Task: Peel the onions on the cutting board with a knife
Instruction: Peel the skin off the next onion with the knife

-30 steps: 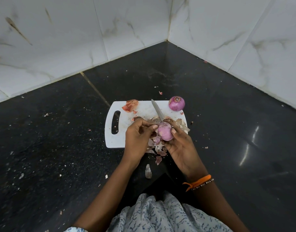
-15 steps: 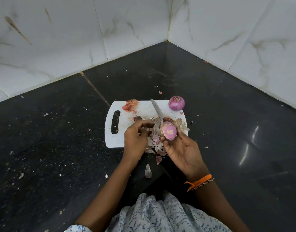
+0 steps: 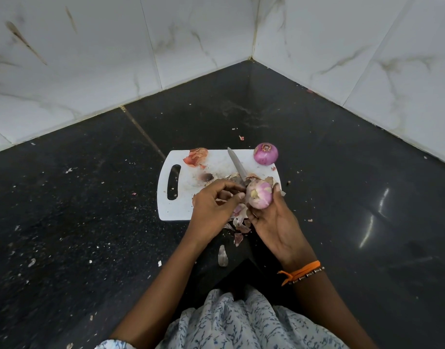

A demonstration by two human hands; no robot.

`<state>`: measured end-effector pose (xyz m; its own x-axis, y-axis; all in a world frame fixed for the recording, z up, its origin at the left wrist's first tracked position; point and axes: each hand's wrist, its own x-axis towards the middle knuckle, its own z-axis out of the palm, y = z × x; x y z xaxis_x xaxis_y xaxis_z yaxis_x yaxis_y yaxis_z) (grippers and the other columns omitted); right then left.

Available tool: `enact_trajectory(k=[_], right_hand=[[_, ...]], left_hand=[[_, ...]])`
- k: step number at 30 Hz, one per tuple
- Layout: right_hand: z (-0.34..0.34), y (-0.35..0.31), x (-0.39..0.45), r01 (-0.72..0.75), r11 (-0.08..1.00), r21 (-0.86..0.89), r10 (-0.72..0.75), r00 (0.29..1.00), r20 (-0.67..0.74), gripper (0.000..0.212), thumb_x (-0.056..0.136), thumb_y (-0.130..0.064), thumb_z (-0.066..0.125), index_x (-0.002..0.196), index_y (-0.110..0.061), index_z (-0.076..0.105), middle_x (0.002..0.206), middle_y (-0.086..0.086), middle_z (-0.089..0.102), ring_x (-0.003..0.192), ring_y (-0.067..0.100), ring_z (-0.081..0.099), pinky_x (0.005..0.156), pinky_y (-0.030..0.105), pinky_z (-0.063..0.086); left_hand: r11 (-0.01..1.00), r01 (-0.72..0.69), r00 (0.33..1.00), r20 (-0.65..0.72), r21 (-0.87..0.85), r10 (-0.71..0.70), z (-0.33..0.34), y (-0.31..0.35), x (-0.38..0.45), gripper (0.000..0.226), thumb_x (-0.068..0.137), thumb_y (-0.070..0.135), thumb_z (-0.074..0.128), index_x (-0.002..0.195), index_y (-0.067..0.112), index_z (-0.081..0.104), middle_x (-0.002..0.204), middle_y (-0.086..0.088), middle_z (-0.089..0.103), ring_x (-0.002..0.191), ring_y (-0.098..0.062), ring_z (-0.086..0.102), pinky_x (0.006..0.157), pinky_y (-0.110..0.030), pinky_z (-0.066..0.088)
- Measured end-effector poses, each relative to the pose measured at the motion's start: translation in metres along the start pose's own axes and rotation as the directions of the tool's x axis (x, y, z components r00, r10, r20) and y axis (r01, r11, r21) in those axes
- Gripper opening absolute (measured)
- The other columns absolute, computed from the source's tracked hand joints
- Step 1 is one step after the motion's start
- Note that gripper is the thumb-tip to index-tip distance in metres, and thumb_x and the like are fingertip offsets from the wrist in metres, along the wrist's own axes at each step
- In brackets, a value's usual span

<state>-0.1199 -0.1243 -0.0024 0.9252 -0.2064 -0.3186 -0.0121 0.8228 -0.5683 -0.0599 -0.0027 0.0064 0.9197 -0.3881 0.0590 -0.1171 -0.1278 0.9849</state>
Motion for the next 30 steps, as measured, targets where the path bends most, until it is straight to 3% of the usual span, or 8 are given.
enact_trajectory(k=[4,10,15,20,25,30], right_hand=[[-0.0011,0.0000,-0.0009,0.064,0.997,-0.050,-0.064,0.998,0.003,0.035,0.086,-0.031,0.053,0.110,-0.007,0.061,0.097,0.010,0.071,0.086,0.016,0.069,0.068,0.023,0.056],[0.0005,0.0005,-0.0003,0.059,0.996,-0.060,-0.057,0.998,0.039,0.039,0.086,-0.025,0.054,0.121,-0.007,0.052,0.114,0.015,0.062,0.099,0.022,0.066,0.079,0.030,0.057],[0.0014,-0.0005,-0.0022,0.071,0.987,-0.141,-0.063,0.996,0.060,0.044,0.089,-0.026,0.051,0.124,0.001,0.049,0.118,0.019,0.058,0.106,0.026,0.061,0.086,0.031,0.056],[-0.0023,0.0002,-0.0006,0.085,0.971,-0.222,-0.074,0.996,0.057,0.039,0.087,-0.025,0.054,0.117,0.000,0.052,0.112,0.018,0.060,0.099,0.023,0.064,0.081,0.030,0.056],[-0.0066,0.0007,-0.0003,0.104,0.941,-0.321,-0.091,0.994,0.055,0.029,0.086,-0.026,0.058,0.106,-0.005,0.061,0.104,0.017,0.066,0.092,0.021,0.067,0.076,0.029,0.056],[-0.0065,-0.0005,-0.0010,0.104,0.913,-0.393,-0.090,0.995,0.054,0.033,0.085,-0.028,0.058,0.106,-0.003,0.062,0.104,0.018,0.066,0.093,0.022,0.067,0.077,0.029,0.057]], left_hand=[[0.999,-0.017,1.000,0.017,-0.047,0.017,-0.0010,0.0033,-0.0010,0.017,0.085,0.001,0.064,0.095,0.013,0.071,0.093,0.003,0.070,0.074,0.003,0.062,0.063,-0.009,0.048],[0.997,-0.022,0.998,0.055,-0.071,0.026,-0.0033,0.0026,-0.0034,0.025,0.082,0.006,0.069,0.103,0.020,0.069,0.101,0.007,0.070,0.088,-0.004,0.067,0.071,-0.016,0.052],[1.000,-0.019,1.000,0.008,0.010,0.019,-0.0028,0.0035,-0.0031,0.023,0.079,0.005,0.070,0.098,0.018,0.071,0.094,0.007,0.071,0.082,-0.008,0.068,0.072,-0.027,0.058],[0.998,-0.029,0.999,0.038,0.048,0.027,-0.0055,0.0053,-0.0033,0.021,0.076,0.000,0.070,0.093,0.012,0.072,0.084,0.008,0.071,0.074,-0.004,0.068,0.065,-0.017,0.054],[0.990,-0.037,0.998,0.059,0.133,0.029,-0.0072,0.0041,-0.0017,0.022,0.068,0.000,0.073,0.088,0.009,0.071,0.078,0.000,0.071,0.070,-0.009,0.067,0.069,-0.028,0.058],[0.982,-0.058,0.997,0.061,0.181,0.048,-0.0077,0.0026,-0.0014,0.018,0.066,0.002,0.075,0.081,0.009,0.069,0.071,0.000,0.069,0.065,-0.011,0.065,0.064,-0.028,0.057]])
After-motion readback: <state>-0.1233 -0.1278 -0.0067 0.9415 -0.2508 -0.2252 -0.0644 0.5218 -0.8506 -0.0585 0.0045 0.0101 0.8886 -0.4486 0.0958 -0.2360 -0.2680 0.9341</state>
